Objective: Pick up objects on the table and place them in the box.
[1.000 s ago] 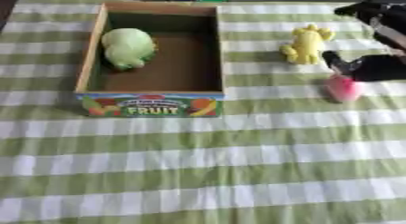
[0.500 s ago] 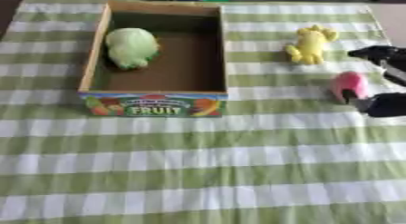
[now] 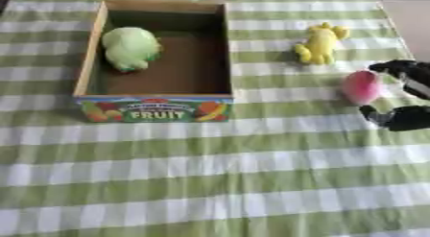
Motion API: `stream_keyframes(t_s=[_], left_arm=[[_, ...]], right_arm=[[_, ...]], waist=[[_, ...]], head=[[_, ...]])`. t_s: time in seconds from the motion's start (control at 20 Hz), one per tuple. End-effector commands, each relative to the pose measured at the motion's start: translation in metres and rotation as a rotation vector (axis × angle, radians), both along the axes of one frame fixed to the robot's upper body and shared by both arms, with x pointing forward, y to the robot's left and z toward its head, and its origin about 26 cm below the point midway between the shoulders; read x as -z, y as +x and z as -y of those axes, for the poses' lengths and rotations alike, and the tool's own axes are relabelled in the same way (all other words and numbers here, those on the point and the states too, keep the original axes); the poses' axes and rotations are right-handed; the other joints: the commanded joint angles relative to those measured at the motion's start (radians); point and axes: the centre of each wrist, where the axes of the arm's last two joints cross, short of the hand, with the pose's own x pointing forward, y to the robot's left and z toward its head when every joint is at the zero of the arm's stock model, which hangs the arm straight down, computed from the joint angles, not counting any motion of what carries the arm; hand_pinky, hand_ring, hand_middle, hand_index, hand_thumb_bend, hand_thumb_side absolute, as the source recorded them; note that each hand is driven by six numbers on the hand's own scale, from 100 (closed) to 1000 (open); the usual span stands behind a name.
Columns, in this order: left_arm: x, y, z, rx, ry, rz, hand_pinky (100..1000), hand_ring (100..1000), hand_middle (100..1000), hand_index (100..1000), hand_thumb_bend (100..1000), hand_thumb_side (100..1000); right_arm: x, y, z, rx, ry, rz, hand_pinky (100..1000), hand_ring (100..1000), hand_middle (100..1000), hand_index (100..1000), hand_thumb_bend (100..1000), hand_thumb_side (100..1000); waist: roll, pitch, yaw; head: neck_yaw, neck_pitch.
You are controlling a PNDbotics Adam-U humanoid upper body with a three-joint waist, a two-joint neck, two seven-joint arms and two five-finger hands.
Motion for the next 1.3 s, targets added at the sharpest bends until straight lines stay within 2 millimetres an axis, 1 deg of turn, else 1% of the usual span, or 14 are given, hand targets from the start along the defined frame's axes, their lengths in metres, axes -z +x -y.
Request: stream_keyframes(t_s=[0.05, 0.15, 0.4, 0.7, 1.05, 1.2, 1.3], left_arm=[[-0.010, -0.004, 0.000, 0.002, 0.027, 0.030, 547, 792, 801, 963, 100, 945], [-0.010, -0.004, 0.000, 0.001, 0.025, 0.029, 547, 792, 801, 963, 100, 946], [-0.010, -0.004, 0.001, 0.005, 0.027, 0.029, 546, 792, 800, 962, 100, 945], [-0.011, -0.004, 0.002, 0.011, 0.029, 0.032, 546, 793, 800, 961, 100, 945], [-0.011, -0.004, 0.003, 0.013, 0.028, 0.031, 545, 793, 800, 960, 100, 943], [-0.010, -0.004, 0.003, 0.013, 0.028, 0.029, 544, 792, 799, 957, 100, 940], [-0.010, -0.004, 0.003, 0.013, 0.027, 0.028, 544, 792, 798, 956, 100, 940]], right_arm=[[-0.014, 0.001, 0.008, 0.024, -0.015, 0.021, 924, 913, 894, 1000, 269, 593], [-0.016, 0.002, 0.008, 0.028, -0.007, 0.042, 923, 912, 895, 1000, 264, 609], [-0.020, 0.006, 0.010, 0.053, -0.012, 0.076, 923, 913, 896, 1000, 262, 608], [-0.015, 0.011, 0.018, 0.080, -0.015, 0.035, 922, 914, 896, 997, 257, 601], [-0.013, 0.014, 0.016, 0.059, -0.024, 0.004, 916, 909, 879, 965, 248, 579], [-0.014, 0.016, 0.013, 0.043, -0.015, 0.010, 909, 898, 840, 910, 200, 544], [-0.015, 0.016, 0.011, 0.035, 0.000, 0.023, 904, 896, 813, 883, 143, 513]], waist=[[0.002, -0.015, 0.001], [0.002, -0.013, 0.002], [0.000, -0.008, 0.001], [0.001, -0.005, 0.009], [0.001, 0.000, 0.014], [0.002, 0.000, 0.015], [0.001, 0.000, 0.015]], head=[[-0.008, -0.001], [-0.009, -0.002], [-0.011, -0.007], [-0.015, -0.003], [-0.014, -0.002], [-0.013, -0.003], [-0.012, -0.005]])
